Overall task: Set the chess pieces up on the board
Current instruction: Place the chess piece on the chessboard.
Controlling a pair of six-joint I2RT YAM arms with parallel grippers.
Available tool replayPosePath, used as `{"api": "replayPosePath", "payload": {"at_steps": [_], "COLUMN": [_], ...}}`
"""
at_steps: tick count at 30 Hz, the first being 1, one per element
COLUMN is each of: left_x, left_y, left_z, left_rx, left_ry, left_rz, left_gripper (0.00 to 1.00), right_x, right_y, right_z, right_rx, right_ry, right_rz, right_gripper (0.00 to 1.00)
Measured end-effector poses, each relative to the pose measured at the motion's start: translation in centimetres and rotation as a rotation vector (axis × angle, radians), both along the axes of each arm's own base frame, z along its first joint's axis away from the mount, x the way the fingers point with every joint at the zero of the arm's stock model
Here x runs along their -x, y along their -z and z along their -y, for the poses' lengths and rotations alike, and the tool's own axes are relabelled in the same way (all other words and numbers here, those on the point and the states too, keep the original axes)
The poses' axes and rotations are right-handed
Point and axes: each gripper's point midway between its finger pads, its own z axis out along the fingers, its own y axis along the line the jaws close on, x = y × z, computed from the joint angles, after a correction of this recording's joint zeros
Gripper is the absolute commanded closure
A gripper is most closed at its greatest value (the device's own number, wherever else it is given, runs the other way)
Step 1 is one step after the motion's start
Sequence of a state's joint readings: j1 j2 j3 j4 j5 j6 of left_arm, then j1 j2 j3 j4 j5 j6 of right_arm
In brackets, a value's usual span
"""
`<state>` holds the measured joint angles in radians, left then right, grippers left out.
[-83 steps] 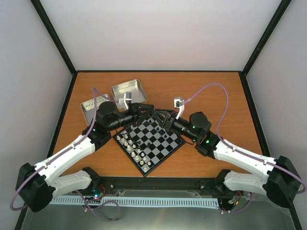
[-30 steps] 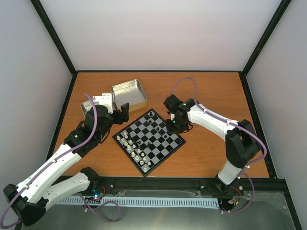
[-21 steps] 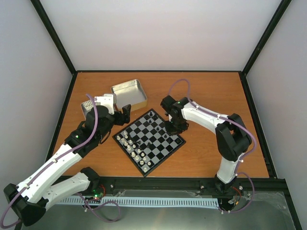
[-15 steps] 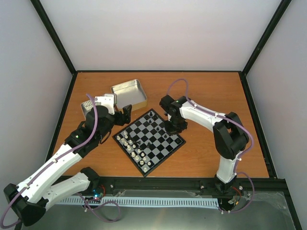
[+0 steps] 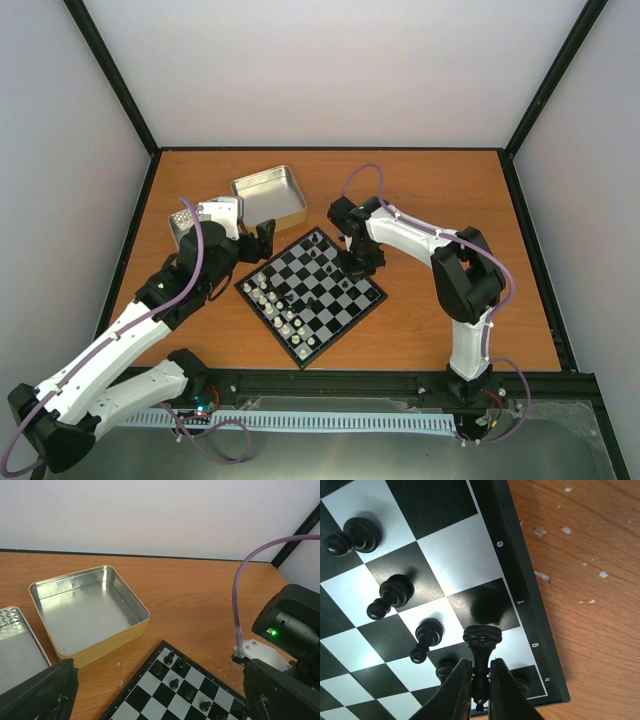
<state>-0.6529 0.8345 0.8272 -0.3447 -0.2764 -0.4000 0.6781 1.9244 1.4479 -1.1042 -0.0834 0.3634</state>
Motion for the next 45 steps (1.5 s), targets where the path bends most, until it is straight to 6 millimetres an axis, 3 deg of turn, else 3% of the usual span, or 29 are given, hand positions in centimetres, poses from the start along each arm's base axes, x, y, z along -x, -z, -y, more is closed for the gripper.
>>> {"api": "replayPosePath", "payload": {"at_steps": [8, 14, 28, 39, 45], "left_x": [0.0, 0.0, -0.1, -0.1, -0.1], "left_y": [0.0, -0.2, -0.3, -0.3, -0.3], "left_z": [-0.1, -0.3, -0.6, -0.7, -0.7], "left_rx": [-0.001, 0.0, -0.004, -0.005, -0.006], "left_ry": [-0.005, -0.013, -0.032, -0.033, -0.036], "left_rz": [0.001, 0.008, 0.014, 0.014, 0.014], "left_gripper": [0.08, 0.08, 0.08, 0.08, 0.08], "right_x": [-0.2, -0.3, -0.9, -1.5, -2.4], "right_y": [0.4, 0.8, 0.8, 0.7, -0.3], "right_z": [0.3, 0.3, -0.1, 0.0, -0.2], "right_rx": [0.02, 0.03, 0.012, 0.011, -0.01], "right_ry": [-0.001, -0.004, 0.003, 0.024, 0.038], "right_rz": [0.002, 0.0, 0.019, 0.042, 0.099], "right_gripper": [0.9, 0.82, 0.82, 0.65, 0.64]}}
